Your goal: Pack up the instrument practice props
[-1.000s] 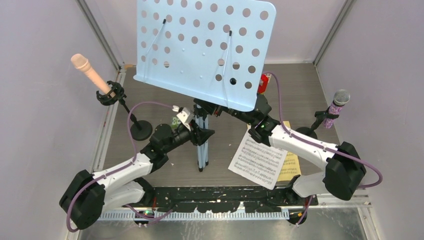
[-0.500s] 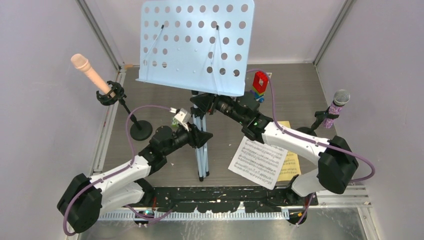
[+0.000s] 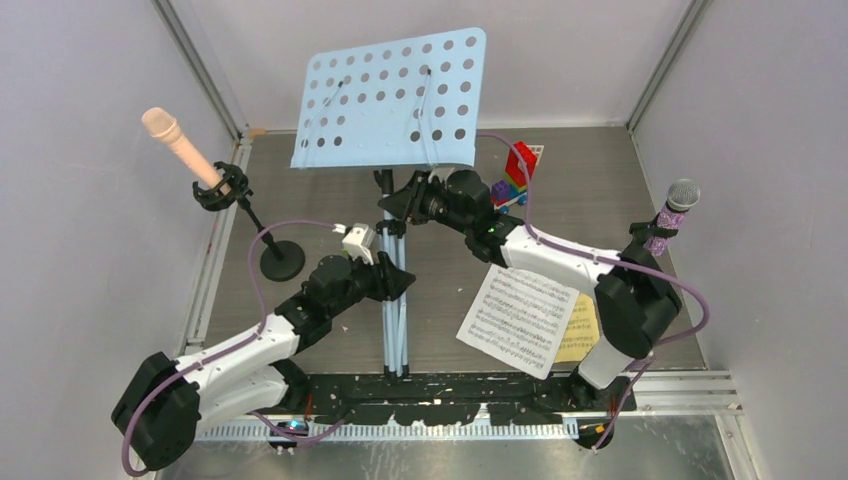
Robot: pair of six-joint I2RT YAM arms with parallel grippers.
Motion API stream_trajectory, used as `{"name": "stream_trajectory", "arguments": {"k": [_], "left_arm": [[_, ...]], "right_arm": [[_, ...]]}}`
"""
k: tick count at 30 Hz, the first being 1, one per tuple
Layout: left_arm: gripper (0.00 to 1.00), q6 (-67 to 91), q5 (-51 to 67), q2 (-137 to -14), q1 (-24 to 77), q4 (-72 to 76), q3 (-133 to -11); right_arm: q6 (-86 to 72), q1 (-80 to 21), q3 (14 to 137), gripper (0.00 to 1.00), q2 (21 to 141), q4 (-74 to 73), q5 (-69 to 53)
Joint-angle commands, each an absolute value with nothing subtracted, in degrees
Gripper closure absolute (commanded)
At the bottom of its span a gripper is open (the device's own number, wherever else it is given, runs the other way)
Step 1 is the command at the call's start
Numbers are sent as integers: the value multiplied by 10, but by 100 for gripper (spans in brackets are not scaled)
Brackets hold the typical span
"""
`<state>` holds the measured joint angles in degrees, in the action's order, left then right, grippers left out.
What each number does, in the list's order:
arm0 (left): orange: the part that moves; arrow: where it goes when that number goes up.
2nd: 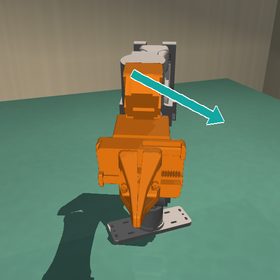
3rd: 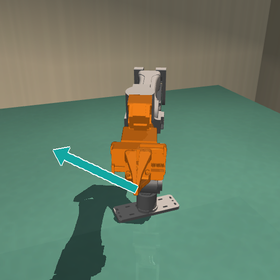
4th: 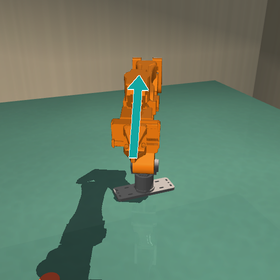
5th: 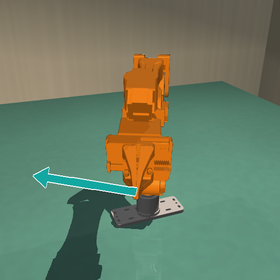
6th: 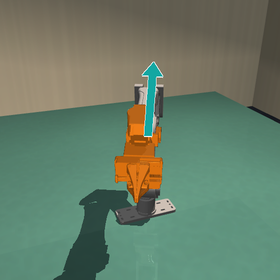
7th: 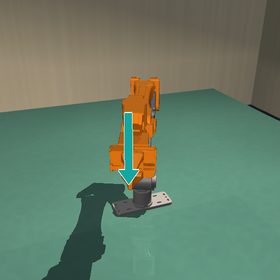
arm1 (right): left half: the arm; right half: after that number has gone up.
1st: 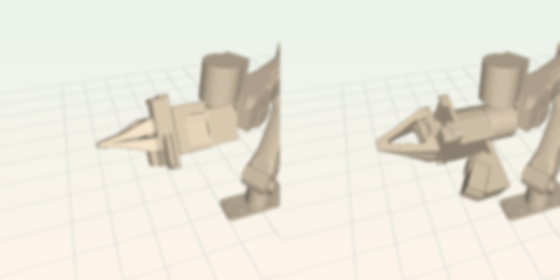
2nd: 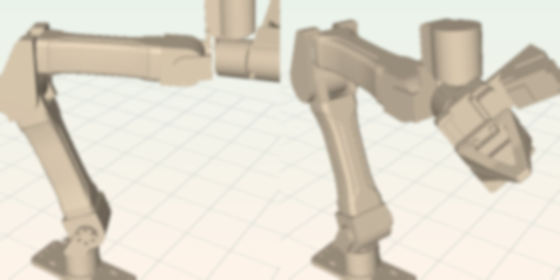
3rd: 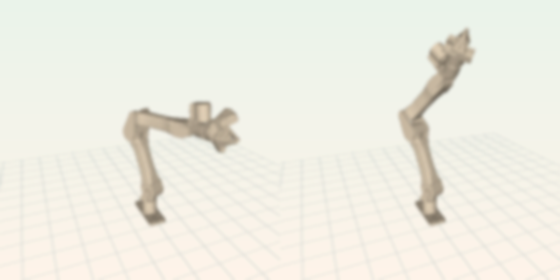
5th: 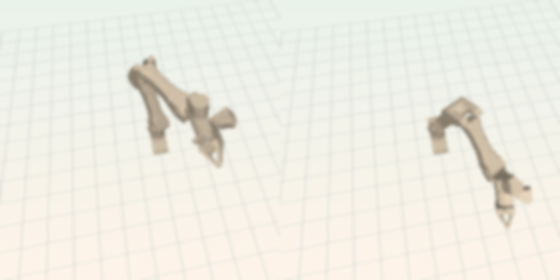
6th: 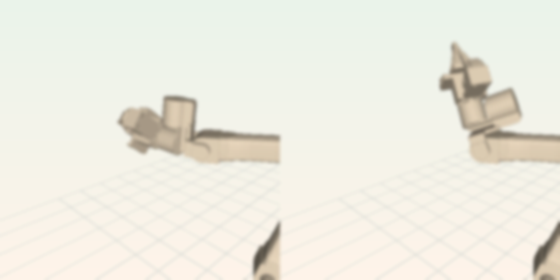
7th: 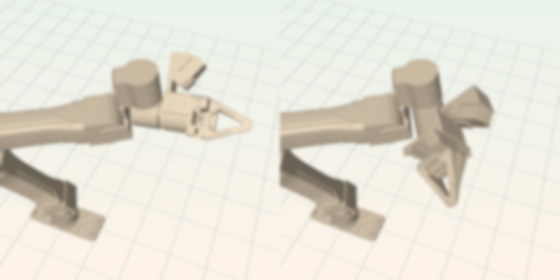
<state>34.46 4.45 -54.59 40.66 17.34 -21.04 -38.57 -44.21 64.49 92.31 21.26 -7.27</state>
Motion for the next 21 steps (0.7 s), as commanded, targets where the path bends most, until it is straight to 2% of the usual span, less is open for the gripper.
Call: {"name": "stream_trajectory", "arguments": {"k": [1, 8, 21], "left_arm": [[100, 297, -46, -495, 415, 291, -244], [100, 300, -92, -528, 415, 287, -253], [100, 281, -129, -647, 386, 259, -295]], "right_arm": [[-436, -370, 690, 100, 961, 264, 8], [-500, -336, 712, 99, 1053, 312, -61], [-552, -298, 750, 100, 1201, 375, -94]]}}
